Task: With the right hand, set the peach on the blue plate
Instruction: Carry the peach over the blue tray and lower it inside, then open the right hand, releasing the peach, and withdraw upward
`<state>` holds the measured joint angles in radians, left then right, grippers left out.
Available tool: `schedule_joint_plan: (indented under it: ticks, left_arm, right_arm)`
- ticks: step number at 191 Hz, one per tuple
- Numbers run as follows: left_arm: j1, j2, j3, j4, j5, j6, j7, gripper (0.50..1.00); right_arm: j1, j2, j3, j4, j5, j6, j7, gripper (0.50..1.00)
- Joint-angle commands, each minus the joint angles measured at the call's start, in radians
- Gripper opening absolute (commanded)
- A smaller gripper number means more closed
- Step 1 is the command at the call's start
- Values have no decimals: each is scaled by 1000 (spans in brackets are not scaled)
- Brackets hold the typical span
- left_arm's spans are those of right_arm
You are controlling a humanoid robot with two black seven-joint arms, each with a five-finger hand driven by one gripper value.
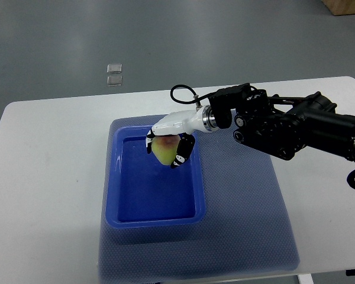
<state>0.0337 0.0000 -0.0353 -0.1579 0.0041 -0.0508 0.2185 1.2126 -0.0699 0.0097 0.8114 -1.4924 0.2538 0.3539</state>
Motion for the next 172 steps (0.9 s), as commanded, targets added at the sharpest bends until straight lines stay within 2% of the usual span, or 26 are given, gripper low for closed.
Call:
schedule_joint_plan:
  ticks: [1, 29, 30, 34, 35, 36, 37, 38, 39, 40, 41, 42, 43, 44, 45, 46, 47, 48, 49, 53, 105, 141, 153, 172]
  left_arm:
    - [0, 0, 0, 0, -1, 0, -1, 1000]
    - [0, 0, 0, 0, -1, 0, -1, 1000]
    - [0, 0, 0, 1, 0, 0, 1, 1000]
    - [0, 0, 0, 0, -1, 0, -1, 1000]
    - [0, 0, 0, 0, 0, 0, -1, 1000]
    - [0, 0, 0, 0, 0, 0, -1, 1000]
    - [0, 0, 0, 1, -1, 0, 1, 1000]
    - [0, 0, 0, 1, -1, 0, 1, 1000]
    - [0, 0, 0, 0, 0, 0, -1, 1000]
    - [0, 0, 0, 0, 0, 0, -1, 1000]
    - [0, 0, 0, 0, 0, 0, 1, 1000]
    - [0, 0, 0, 0, 0, 0, 1, 1000]
    - [0, 0, 0, 0, 0, 0, 1, 1000]
    - [0, 0, 0, 0, 0, 0, 1, 1000]
    - [0, 0, 0, 1, 0, 0, -1, 1000]
    - [0, 0, 0, 1, 0, 0, -1, 1000]
    - [0, 0, 0, 0, 0, 0, -1, 1000]
    - [0, 0, 0, 0, 0, 0, -1, 1000]
    - [0, 0, 0, 0, -1, -1, -1, 1000]
    - [0, 0, 0, 0, 0, 0, 1, 1000]
    - [0, 0, 0, 0, 0, 0, 1, 1000]
    - [0, 0, 0, 1, -1, 0, 1, 1000]
    - [0, 0, 0, 1, 0, 0, 1, 1000]
    - [0, 0, 0, 0, 0, 0, -1, 1000]
  right_arm:
    - [-1, 44, -10, 0, 3, -1, -1, 500]
    - [-1, 58, -11, 0, 4, 1, -4, 500]
    - [-1, 58, -17, 0, 6, 1, -7, 543]
    - [-1, 58, -20, 0, 9, 1, -7, 570]
    - [-1, 58, -22, 0, 11, 1, -7, 592]
    - [-1, 58, -22, 0, 11, 1, -7, 592]
    - [-1, 58, -22, 0, 12, 1, -7, 621]
    - [-1, 58, -22, 0, 12, 1, -7, 621]
    - [-1, 58, -22, 0, 14, 2, -7, 657]
    - [-1, 58, -22, 0, 14, 2, -7, 658]
    - [-2, 58, -22, 0, 15, 2, -7, 708]
    - [-2, 58, -22, 0, 15, 2, -7, 709]
    - [-2, 58, -22, 0, 17, 2, -7, 764]
    - [-2, 58, -22, 0, 17, 2, -7, 764]
    - [-2, 58, -22, 0, 18, 2, -7, 815]
    - [-2, 58, -22, 0, 18, 2, -7, 815]
    - [-2, 58, -20, 0, 18, 4, -7, 854]
    - [-2, 58, -20, 0, 18, 4, -7, 854]
    - [-2, 58, -20, 0, 20, 8, -7, 892]
    - [-2, 58, -20, 0, 21, 12, -9, 925]
    - [-1, 30, 27, 2, 126, 48, -13, 934]
    - [-91, -19, 239, 0, 426, 225, -13, 934]
    - [-143, -45, 309, 0, 533, 255, -13, 934]
    - [-197, -74, 365, 0, 618, 257, -15, 934]
